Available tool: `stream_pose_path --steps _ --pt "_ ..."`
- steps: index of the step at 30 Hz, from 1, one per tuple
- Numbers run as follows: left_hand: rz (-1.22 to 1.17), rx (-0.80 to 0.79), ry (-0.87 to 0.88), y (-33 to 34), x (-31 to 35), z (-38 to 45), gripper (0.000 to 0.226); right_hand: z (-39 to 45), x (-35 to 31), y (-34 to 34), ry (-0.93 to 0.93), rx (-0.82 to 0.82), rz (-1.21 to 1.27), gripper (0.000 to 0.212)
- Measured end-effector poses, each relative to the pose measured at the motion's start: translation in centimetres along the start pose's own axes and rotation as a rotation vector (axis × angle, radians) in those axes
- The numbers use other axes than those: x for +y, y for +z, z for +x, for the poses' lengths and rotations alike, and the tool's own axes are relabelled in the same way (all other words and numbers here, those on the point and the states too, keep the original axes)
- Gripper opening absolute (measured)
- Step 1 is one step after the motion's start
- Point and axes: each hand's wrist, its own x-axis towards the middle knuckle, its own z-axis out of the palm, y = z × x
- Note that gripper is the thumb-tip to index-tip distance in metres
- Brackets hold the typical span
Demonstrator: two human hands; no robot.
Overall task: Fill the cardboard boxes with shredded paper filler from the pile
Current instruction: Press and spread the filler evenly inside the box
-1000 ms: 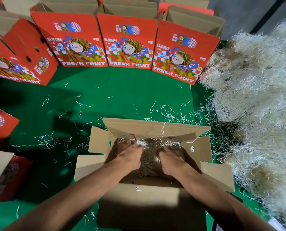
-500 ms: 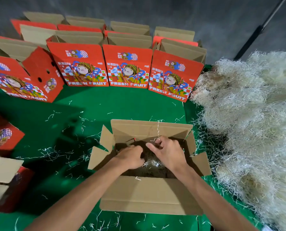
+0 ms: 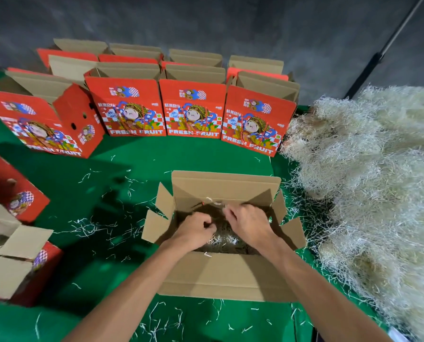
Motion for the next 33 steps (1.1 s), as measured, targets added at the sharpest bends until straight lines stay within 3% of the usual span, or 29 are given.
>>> stream_pose_path --steps 5,10,14,18,21,24,27,31,33 --pt "-0.070 0.055 0.008 -0.3 0.0 0.1 0.013 -0.8 2.0 1.7 0.147 -0.504 0.081 0.010" --pt "0.163 0.020 0.015 -0.1 -1.1 1.3 0.009 -0.4 3.5 2.0 0.220 -0.488 0.130 0.023" --pt "0.441 -0.278 -0.055 -0.7 -1.2 3.4 0.014 0.7 3.6 2.6 0.233 -0.544 -0.024 0.024" --pt "0.561 -0.460 -0.077 -0.7 -0.9 5.4 0.032 0.7 2.9 4.2 0.176 -0.664 -0.260 0.030" --pt "0.740 -0.643 -0.116 0.4 -0.9 6.3 0.057 0.3 3.3 5.6 0.169 -0.804 -0.278 0.034" --pt "0.899 -0.710 -0.152 1.5 -1.3 6.4 0.067 0.9 3.6 5.8 0.177 -0.982 -0.353 0.063" --pt "0.870 -0.658 -0.124 1.6 -1.3 6.7 0.061 1.7 3.5 5.5 0.182 -0.940 -0.301 0.061" --pt "0.717 -0.421 0.058 1.8 -1.1 6.8 0.029 2.1 3.3 4.7 0.090 -0.613 -0.272 0.028" --pt "0.710 -0.480 0.031 2.4 -1.2 6.7 0.032 1.8 3.2 5.0 0.115 -0.656 -0.209 0.027"
